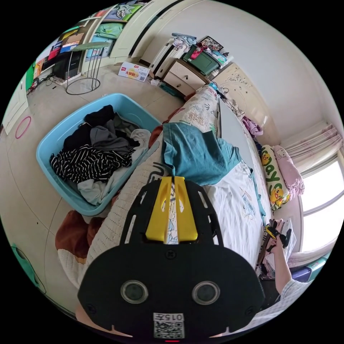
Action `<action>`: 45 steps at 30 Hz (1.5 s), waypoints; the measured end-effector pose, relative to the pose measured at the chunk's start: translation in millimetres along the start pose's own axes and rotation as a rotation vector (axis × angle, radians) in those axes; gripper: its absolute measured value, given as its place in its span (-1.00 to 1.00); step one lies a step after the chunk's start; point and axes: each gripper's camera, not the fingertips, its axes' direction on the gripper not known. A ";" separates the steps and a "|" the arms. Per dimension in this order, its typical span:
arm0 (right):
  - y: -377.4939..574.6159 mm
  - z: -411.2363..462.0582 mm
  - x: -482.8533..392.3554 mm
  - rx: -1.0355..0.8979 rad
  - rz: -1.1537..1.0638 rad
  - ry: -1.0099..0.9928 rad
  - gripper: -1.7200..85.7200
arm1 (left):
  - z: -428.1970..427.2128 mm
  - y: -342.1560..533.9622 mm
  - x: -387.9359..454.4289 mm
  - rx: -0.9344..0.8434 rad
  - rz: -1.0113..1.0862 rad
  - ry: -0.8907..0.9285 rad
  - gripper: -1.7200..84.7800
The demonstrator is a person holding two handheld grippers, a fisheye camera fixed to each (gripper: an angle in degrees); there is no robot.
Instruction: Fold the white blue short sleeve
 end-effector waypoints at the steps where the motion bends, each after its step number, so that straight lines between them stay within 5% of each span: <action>1: 9.0 -4.6 2.2 -0.012 0.022 -0.021 -0.98 | 0.0 0.1 1.4 -0.002 0.002 0.001 -0.97; 8: 27.2 -35.2 -26.2 -0.011 -0.025 0.198 -0.98 | -32.8 -1.0 17.9 0.049 0.036 -0.061 -0.97; 13: -2.4 -73.7 -115.7 0.137 -0.337 0.100 -0.97 | -53.3 -36.3 98.9 0.127 0.364 -0.126 -0.97; 21: -80.3 -16.7 -315.0 0.043 -0.571 -0.010 -0.97 | 91.6 -110.6 272.2 -0.144 0.634 -0.007 -0.97; 26: -96.5 32.5 -385.0 -0.021 -0.669 0.230 -0.98 | 150.7 -118.8 293.8 -0.232 0.601 -0.117 -0.97; 39: -101.3 9.7 -403.9 -0.020 -0.593 0.337 -0.98 | 133.7 -127.6 313.8 -0.176 0.554 -0.153 -0.97; 45: 34.7 -151.7 -313.4 0.372 -0.657 0.149 -0.98 | -36.3 -53.7 266.5 0.162 0.622 0.125 -0.96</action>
